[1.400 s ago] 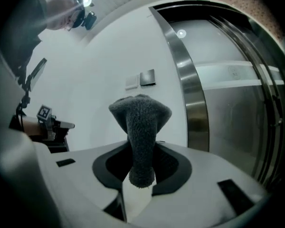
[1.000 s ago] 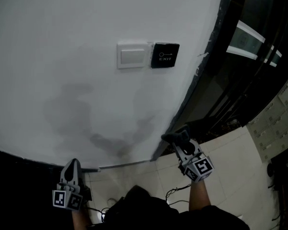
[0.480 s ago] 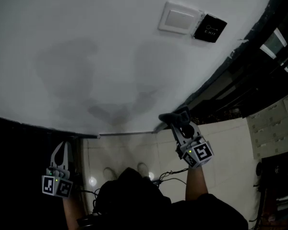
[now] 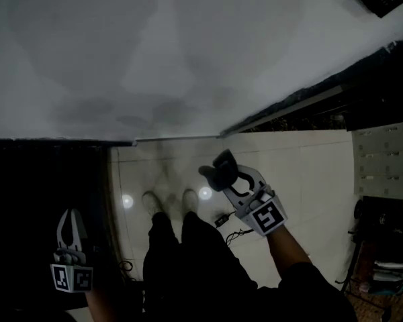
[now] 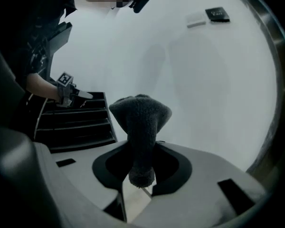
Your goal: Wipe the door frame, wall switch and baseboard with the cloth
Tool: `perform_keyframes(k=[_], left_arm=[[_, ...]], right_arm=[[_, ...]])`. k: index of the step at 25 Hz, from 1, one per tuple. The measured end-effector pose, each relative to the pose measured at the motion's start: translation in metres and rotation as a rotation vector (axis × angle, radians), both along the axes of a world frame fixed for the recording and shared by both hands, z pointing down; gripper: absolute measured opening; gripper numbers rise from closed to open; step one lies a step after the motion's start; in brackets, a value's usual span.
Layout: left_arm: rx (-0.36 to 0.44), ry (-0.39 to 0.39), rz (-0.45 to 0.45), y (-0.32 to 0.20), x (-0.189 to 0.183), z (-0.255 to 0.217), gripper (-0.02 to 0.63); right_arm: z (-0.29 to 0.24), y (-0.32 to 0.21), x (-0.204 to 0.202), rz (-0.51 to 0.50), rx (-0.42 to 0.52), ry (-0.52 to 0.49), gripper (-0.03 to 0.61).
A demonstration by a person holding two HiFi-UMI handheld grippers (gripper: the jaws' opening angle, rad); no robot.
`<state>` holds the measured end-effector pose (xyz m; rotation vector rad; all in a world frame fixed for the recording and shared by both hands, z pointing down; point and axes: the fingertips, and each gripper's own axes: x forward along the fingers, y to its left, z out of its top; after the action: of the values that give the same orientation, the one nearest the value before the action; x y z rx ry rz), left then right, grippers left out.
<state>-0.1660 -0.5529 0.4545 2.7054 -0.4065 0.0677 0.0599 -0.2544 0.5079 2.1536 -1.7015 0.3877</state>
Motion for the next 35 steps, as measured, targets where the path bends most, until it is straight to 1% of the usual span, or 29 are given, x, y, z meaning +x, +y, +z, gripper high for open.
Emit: perform_keyframes(k=[2, 4, 6, 7, 9, 10, 13, 15, 17, 19, 21, 22, 23, 24, 26, 27, 28, 29, 30, 32, 33, 34, 35], left_arm=[[0.005, -0.023, 0.008, 0.018, 0.002, 0.014, -0.006], [0.006, -0.040, 0.015, 0.032, 0.010, 0.033, -0.006], [-0.030, -0.057, 0.027, 0.040, 0.019, 0.069, -0.006], [-0.035, -0.065, 0.035, 0.042, 0.027, 0.087, -0.006], [-0.004, -0.080, 0.069, 0.047, 0.045, 0.121, -0.006], [0.019, -0.084, 0.095, 0.047, 0.052, 0.140, -0.006], [0.064, -0.054, 0.161, 0.038, 0.068, 0.204, -0.006], [0.077, -0.021, 0.163, 0.031, 0.072, 0.252, -0.006], [0.087, 0.004, 0.139, 0.026, 0.076, 0.307, -0.006], [0.099, 0.026, 0.123, 0.028, 0.082, 0.361, -0.006], [0.098, 0.028, 0.125, 0.031, 0.078, 0.412, -0.006], [0.090, 0.029, 0.127, 0.028, 0.075, 0.435, -0.006], [0.080, 0.031, 0.128, 0.023, 0.071, 0.456, -0.006], [0.075, 0.028, 0.133, 0.015, 0.067, 0.476, -0.006], [0.088, -0.009, 0.168, -0.002, 0.061, 0.508, -0.006], [0.102, -0.027, 0.194, -0.008, 0.060, 0.515, -0.006], [0.108, -0.027, 0.206, -0.014, 0.060, 0.517, -0.006], [0.095, -0.008, 0.198, -0.020, 0.058, 0.516, -0.006], [0.069, 0.017, 0.176, -0.026, 0.056, 0.513, -0.006], [0.038, 0.048, 0.132, -0.035, 0.054, 0.510, -0.006], [0.047, 0.045, 0.125, -0.035, 0.054, 0.511, -0.006], [0.068, 0.034, 0.137, -0.031, 0.055, 0.512, -0.006], [0.096, 0.021, 0.167, -0.024, 0.057, 0.513, -0.006]], right_arm=[[0.027, 0.005, -0.006, -0.051, -0.036, -0.019, 0.098], [0.052, 0.015, -0.005, -0.080, -0.073, -0.033, 0.097], [0.078, 0.022, -0.001, -0.113, -0.115, -0.041, 0.097], [0.093, 0.023, 0.000, -0.140, -0.136, -0.035, 0.097], [0.128, 0.018, 0.000, -0.169, -0.142, -0.036, 0.097], [0.150, 0.011, 0.001, -0.161, -0.131, -0.058, 0.097], [0.239, -0.028, -0.004, -0.125, -0.106, -0.168, 0.095], [0.305, -0.066, -0.013, -0.138, -0.075, -0.229, 0.094], [0.367, -0.103, -0.019, -0.164, -0.045, -0.251, 0.094], [0.430, -0.137, -0.027, -0.208, -0.051, -0.241, 0.094], [0.497, -0.164, -0.045, -0.286, -0.107, -0.218, 0.094], [0.529, -0.175, -0.055, -0.340, -0.145, -0.186, 0.092], [0.560, -0.188, -0.063, -0.401, -0.187, -0.132, 0.094], [0.588, -0.201, -0.070, -0.467, -0.228, -0.055, 0.093], [0.633, -0.227, -0.079, -0.590, -0.292, 0.101, 0.092], [0.652, -0.237, -0.083, -0.640, -0.312, 0.151, 0.092], [0.668, -0.244, -0.085, -0.676, -0.326, 0.181, 0.092], [0.683, -0.250, -0.085, -0.689, -0.331, 0.186, 0.092], [0.694, -0.256, -0.084, -0.672, -0.326, 0.162, 0.092], [0.716, -0.271, -0.074, -0.568, -0.306, 0.061, 0.092], [0.727, -0.281, -0.068, -0.514, -0.302, 0.020, 0.092], [0.737, -0.291, -0.063, -0.476, -0.304, 0.006, 0.092], [0.744, -0.301, -0.058, -0.452, -0.313, 0.015, 0.092]])
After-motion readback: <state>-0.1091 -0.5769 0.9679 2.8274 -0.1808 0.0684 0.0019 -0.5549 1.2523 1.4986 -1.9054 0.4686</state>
